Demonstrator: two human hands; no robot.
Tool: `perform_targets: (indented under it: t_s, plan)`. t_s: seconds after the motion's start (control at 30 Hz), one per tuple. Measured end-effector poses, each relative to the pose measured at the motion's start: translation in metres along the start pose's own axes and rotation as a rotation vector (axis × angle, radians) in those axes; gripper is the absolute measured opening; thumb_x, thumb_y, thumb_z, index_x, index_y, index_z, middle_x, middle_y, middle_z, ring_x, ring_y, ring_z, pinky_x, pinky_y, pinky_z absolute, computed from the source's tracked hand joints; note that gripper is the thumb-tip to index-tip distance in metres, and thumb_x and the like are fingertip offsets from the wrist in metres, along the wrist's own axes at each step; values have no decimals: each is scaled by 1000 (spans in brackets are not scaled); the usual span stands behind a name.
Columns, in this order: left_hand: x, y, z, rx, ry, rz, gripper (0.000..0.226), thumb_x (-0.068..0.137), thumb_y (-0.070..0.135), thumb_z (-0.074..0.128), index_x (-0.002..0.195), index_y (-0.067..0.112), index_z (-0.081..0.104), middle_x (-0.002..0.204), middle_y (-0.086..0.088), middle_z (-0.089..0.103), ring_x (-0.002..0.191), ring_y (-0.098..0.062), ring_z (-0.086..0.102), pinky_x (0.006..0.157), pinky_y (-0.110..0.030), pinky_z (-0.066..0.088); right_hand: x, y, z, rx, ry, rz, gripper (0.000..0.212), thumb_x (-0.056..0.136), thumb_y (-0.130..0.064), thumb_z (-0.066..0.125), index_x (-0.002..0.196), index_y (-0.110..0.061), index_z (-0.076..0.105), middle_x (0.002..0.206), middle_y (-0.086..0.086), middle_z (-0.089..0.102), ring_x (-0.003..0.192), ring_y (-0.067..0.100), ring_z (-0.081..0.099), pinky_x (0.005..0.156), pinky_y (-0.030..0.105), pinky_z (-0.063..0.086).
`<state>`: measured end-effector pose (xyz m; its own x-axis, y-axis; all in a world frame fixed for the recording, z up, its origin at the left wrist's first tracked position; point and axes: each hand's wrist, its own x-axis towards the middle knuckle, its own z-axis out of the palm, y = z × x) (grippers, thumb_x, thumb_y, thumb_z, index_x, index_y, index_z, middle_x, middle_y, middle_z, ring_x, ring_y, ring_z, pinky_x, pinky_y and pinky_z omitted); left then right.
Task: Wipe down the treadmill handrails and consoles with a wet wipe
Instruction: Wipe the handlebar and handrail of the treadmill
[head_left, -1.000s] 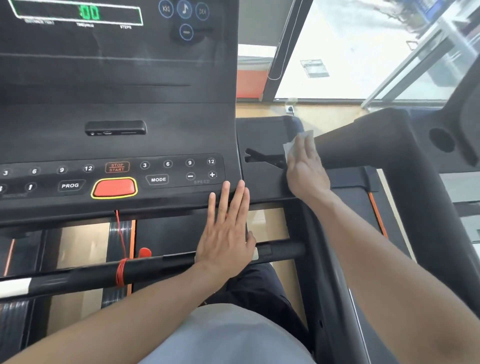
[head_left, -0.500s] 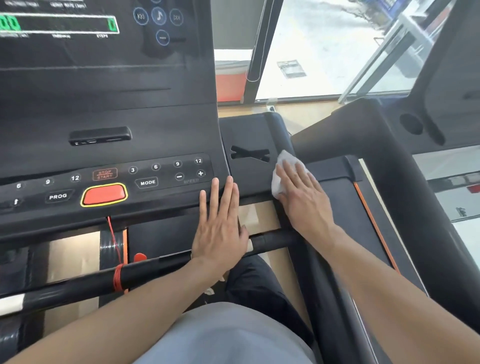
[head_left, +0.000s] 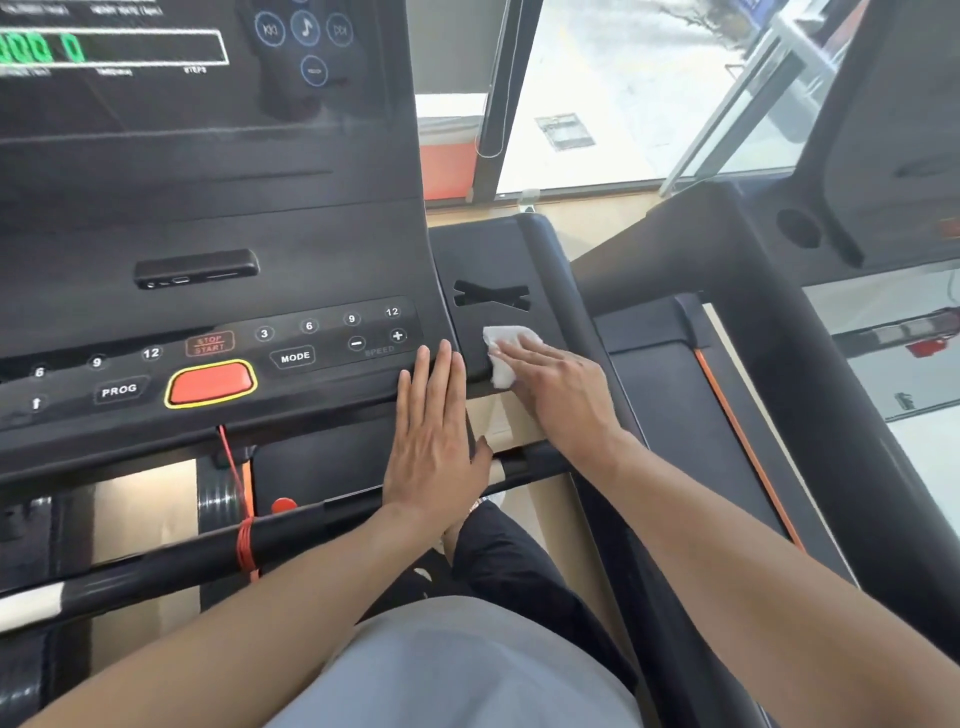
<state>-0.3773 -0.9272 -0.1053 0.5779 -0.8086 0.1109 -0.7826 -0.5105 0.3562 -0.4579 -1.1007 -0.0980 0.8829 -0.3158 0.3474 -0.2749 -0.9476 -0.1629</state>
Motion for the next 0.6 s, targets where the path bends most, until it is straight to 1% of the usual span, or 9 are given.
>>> perform_targets:
  t_s: [0.07, 0.1, 0.2, 0.27, 0.33, 0.4, 0.5, 0.53, 0.6]
  plan:
    - [-2, -1, -2, -25, 23, 46, 93, 86, 28, 64, 160, 4, 14, 169, -13, 6, 157, -28, -4, 127, -50, 6, -22, 17, -21, -18, 2, 176, 44, 82, 6, 76, 119, -18, 77, 127, -3, 71, 122, 22, 66, 88, 41, 62]
    - [-2, -2, -2, -20, 23, 82, 92, 85, 27, 64, 160, 6, 16, 169, -12, 8, 157, -28, -3, 127, -50, 7, -34, 21, -33, -27, -21, 258, 44, 86, 3, 72, 122, -22, 76, 135, -6, 67, 127, 21, 63, 88, 41, 61]
    - [0, 0, 0, 48, 20, 182, 87, 86, 24, 64, 160, 8, 21, 168, -13, 13, 157, -31, 3, 126, -52, 10, -69, 15, -58, 50, -185, 442, 34, 102, -19, 58, 133, -31, 68, 154, -19, 46, 144, 14, 43, 98, 37, 53]
    - [0, 6, 3, -9, 22, 182, 84, 86, 21, 67, 158, 9, 25, 167, -13, 18, 156, -31, 7, 126, -53, 12, -85, 2, -72, 138, -246, 518, 31, 107, -32, 50, 130, -28, 70, 157, -20, 41, 148, 9, 35, 107, 34, 44]
    - [-4, 17, 7, -131, 15, 194, 82, 86, 20, 68, 157, 10, 29, 165, -10, 24, 156, -28, 9, 127, -50, 10, -99, -13, -86, 240, -275, 608, 49, 106, -52, 35, 119, -28, 76, 157, -22, 41, 145, 2, 31, 109, 31, 37]
    - [-11, 28, 16, -194, -12, 277, 77, 86, 21, 69, 154, 11, 36, 162, -7, 32, 155, -26, 14, 127, -45, 9, -118, -27, -96, 289, -259, 700, 65, 103, -64, 21, 115, -32, 77, 154, -25, 43, 140, -3, 32, 105, 30, 38]
    - [-17, 35, 29, -123, -21, 352, 69, 84, 27, 69, 148, 14, 46, 154, -4, 46, 149, -23, 33, 124, -45, 24, -145, -34, -96, 147, -211, 799, 38, 106, -44, 45, 141, -37, 58, 151, -21, 45, 133, 8, 44, 97, 34, 48]
    - [-17, 35, 32, -95, -19, 369, 67, 85, 28, 68, 147, 15, 48, 153, -2, 48, 147, -22, 37, 121, -45, 28, -147, -36, -95, 127, -228, 862, 46, 105, -41, 50, 150, -37, 46, 150, -17, 44, 132, 12, 46, 96, 36, 49]
    - [-17, 34, 35, -74, -15, 399, 65, 87, 29, 66, 148, 18, 48, 151, 1, 50, 145, -20, 40, 118, -44, 33, -143, -40, -86, 103, -316, 957, 60, 106, -44, 46, 160, -31, 25, 154, -9, 39, 135, 17, 43, 99, 40, 45]
